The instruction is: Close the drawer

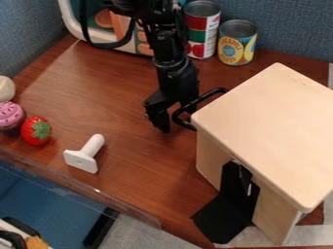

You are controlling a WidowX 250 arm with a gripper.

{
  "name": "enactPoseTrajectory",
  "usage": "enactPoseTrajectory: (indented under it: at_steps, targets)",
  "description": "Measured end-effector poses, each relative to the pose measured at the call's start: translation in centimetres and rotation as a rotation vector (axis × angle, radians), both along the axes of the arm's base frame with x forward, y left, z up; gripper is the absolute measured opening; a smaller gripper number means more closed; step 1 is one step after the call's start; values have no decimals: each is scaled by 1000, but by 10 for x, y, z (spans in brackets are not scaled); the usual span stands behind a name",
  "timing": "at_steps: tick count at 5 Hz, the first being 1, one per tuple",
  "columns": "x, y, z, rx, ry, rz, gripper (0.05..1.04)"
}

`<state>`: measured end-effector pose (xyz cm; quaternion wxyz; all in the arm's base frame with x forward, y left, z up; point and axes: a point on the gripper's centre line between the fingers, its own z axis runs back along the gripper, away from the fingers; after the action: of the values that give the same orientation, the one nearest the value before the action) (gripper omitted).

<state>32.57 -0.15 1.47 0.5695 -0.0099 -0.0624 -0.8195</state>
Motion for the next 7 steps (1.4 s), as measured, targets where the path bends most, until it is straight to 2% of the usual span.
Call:
enactPoseTrajectory:
  at_steps: [2, 3, 4, 5, 6, 7]
  targets:
    - [-9, -12, 0, -58, 73, -7, 1001]
    - [-22, -12, -3, -70, 101, -1, 1001]
    - [-13, 21, 16, -120, 57, 181, 1000]
    - [-13, 81, 44, -111, -10, 455, 1000]
    - [-33, 128, 67, -147, -150, 681, 999]
    - [-67, 175, 73, -124, -201, 937, 999]
